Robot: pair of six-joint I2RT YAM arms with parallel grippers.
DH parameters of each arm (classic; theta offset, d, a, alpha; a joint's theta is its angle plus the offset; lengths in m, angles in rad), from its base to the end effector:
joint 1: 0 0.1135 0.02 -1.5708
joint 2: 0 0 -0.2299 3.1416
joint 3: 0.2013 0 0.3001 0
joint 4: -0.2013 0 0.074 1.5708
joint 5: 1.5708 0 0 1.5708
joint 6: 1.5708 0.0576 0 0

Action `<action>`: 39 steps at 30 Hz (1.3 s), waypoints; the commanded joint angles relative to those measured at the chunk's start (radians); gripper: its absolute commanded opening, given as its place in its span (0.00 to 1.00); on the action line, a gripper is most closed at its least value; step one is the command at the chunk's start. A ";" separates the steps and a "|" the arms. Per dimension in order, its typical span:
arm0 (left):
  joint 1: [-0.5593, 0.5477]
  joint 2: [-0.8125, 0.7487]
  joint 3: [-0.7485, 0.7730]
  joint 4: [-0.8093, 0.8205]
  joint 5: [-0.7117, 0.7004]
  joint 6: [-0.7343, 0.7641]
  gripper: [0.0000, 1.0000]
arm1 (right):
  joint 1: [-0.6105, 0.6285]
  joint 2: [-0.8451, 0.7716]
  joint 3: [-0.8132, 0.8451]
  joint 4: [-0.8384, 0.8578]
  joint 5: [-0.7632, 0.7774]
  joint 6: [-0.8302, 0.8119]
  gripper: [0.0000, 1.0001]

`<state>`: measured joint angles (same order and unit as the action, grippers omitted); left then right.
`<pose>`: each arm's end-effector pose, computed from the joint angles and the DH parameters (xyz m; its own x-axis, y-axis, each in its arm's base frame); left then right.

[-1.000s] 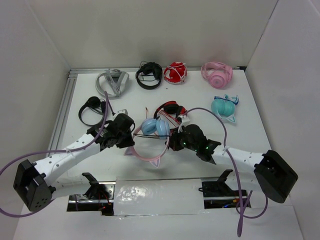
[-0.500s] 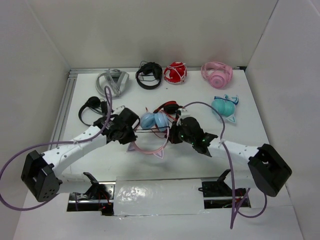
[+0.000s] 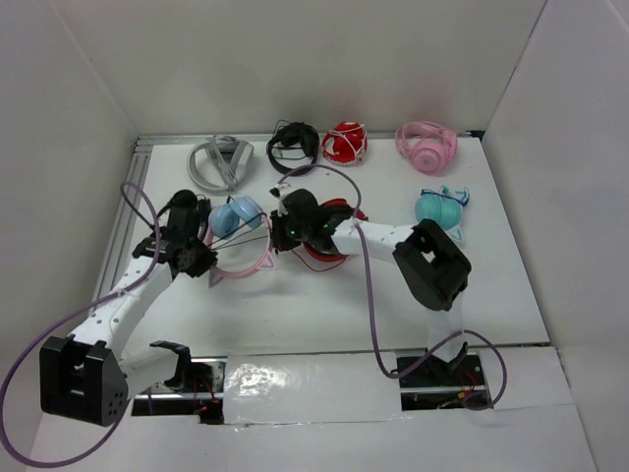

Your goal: Wrap the headphones

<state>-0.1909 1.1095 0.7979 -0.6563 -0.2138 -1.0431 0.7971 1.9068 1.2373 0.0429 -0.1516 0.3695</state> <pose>0.2869 -0.0430 0.1790 -0.4654 -0.7700 -0.4365 -0.6648 0.6297 -0.4019 0.3220 0.3420 0.1183 -0.6684 -0.1733 -0.7234 -0.5911 0.7140 0.3751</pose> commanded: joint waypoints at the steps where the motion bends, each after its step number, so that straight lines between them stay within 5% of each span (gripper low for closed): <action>1: 0.093 0.007 -0.016 -0.002 -0.133 0.052 0.00 | -0.041 0.060 0.102 -0.239 0.146 -0.109 0.00; 8: 0.105 0.171 0.030 0.047 -0.160 0.045 0.00 | -0.044 0.196 0.289 -0.310 0.188 -0.104 0.06; 13: 0.123 0.272 0.095 0.076 -0.185 0.069 0.00 | -0.074 0.281 0.405 -0.405 0.221 -0.129 0.00; 25: 0.097 0.354 0.092 0.185 -0.168 0.129 0.00 | -0.159 0.245 0.320 -0.350 0.005 -0.176 0.16; 31: 0.087 0.377 0.096 0.167 -0.164 0.123 0.00 | -0.159 0.193 0.261 -0.347 0.006 -0.170 0.41; 36: 0.079 0.412 0.126 0.134 -0.148 0.126 0.00 | -0.159 0.120 0.220 -0.347 0.011 -0.170 0.42; 39: 0.059 0.464 0.170 0.054 -0.180 0.069 0.15 | -0.156 0.068 0.202 -0.345 0.006 -0.169 0.43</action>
<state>-0.1249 1.5379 0.9203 -0.5114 -0.3153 -0.9276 0.6617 2.0789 1.4536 -0.2604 -0.1898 0.2184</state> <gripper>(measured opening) 0.262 0.425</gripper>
